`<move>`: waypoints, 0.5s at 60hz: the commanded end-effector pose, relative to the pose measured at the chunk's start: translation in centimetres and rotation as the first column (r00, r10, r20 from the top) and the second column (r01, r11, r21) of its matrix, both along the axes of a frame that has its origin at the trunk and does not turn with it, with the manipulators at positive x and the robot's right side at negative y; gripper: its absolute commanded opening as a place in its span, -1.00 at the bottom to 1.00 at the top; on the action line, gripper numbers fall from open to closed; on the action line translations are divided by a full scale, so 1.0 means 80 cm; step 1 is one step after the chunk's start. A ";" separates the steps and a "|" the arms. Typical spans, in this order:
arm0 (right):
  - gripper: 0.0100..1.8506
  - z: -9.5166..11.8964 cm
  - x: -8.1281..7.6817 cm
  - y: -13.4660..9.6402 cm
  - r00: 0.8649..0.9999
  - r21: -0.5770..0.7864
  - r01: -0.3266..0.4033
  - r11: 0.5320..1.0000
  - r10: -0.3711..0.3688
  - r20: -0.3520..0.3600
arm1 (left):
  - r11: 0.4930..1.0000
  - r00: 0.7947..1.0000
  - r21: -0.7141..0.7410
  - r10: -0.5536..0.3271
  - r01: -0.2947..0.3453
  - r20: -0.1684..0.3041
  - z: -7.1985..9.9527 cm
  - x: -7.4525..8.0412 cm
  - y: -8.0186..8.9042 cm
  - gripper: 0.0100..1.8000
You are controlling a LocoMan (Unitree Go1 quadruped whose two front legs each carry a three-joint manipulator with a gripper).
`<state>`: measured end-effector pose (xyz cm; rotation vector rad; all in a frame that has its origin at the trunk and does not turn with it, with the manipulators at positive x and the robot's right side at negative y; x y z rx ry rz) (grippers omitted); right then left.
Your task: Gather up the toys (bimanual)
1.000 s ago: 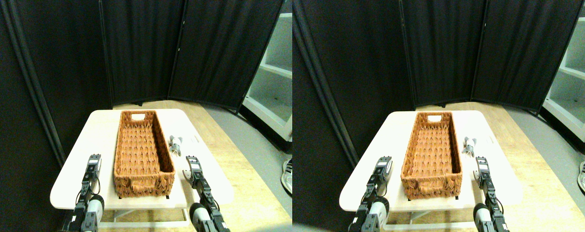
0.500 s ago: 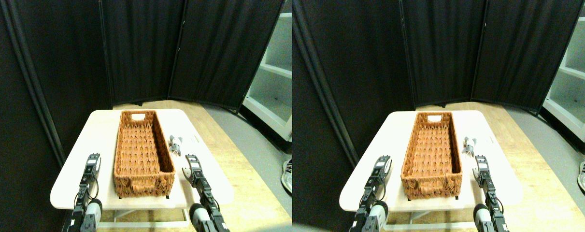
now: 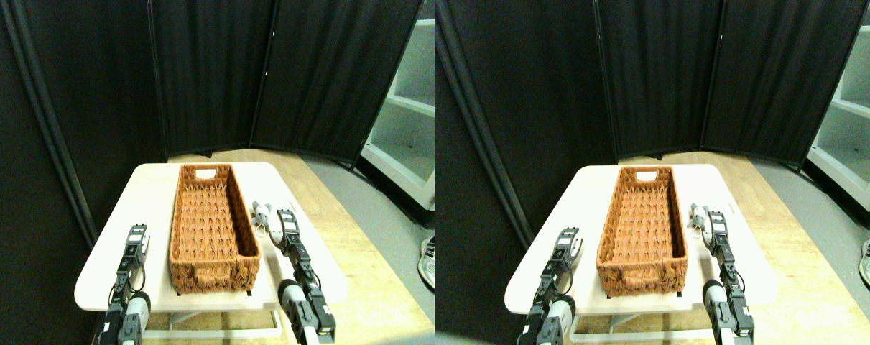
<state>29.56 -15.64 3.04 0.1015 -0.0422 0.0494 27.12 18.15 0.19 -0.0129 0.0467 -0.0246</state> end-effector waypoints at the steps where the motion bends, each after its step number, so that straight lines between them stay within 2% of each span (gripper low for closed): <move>1: -0.46 0.011 0.007 0.002 0.999 0.052 0.008 0.999 -0.010 0.033 | 1.000 0.999 0.011 -0.011 0.010 0.040 0.013 0.001 -0.003 -0.80; 3: -0.44 0.015 0.011 0.003 0.999 0.108 0.024 0.994 -0.026 0.018 | 1.000 0.999 0.010 -0.008 0.007 0.038 0.012 0.001 -0.003 -0.80; 12: -0.33 0.015 0.035 0.001 0.999 0.203 0.047 0.978 -0.045 -0.013 | 1.000 0.999 0.011 0.008 -0.009 0.032 0.010 -0.001 -0.005 -0.78; 14: -0.30 0.013 0.042 0.000 0.999 0.293 0.046 0.955 -0.041 -0.024 | 1.000 1.000 0.012 0.008 -0.008 0.030 0.010 -0.002 -0.006 -0.78; 21: -0.30 0.007 0.053 -0.001 0.998 0.368 0.062 0.928 -0.053 -0.033 | 1.000 0.999 0.022 0.007 -0.008 0.040 0.011 -0.003 -0.006 -0.77; 24: -0.32 0.002 0.059 -0.001 0.995 0.510 0.094 0.855 -0.072 -0.062 | 1.000 0.999 0.029 0.006 -0.007 0.044 0.012 -0.002 -0.004 -0.76; 25: -0.33 0.001 0.060 -0.002 0.995 0.527 0.094 0.845 -0.070 -0.064 | 1.000 0.999 0.029 0.006 -0.007 0.045 0.012 -0.002 -0.004 -0.76; 29: -0.29 -0.005 0.067 -0.004 0.993 0.643 0.117 0.757 -0.076 -0.092 | 0.999 0.999 0.036 0.013 -0.015 0.046 0.015 -0.001 -0.001 -0.77; 30: -0.29 -0.007 0.068 -0.004 0.991 0.648 0.132 0.750 -0.088 -0.101 | 0.999 0.999 0.039 0.012 -0.014 0.046 0.016 -0.001 0.000 -0.77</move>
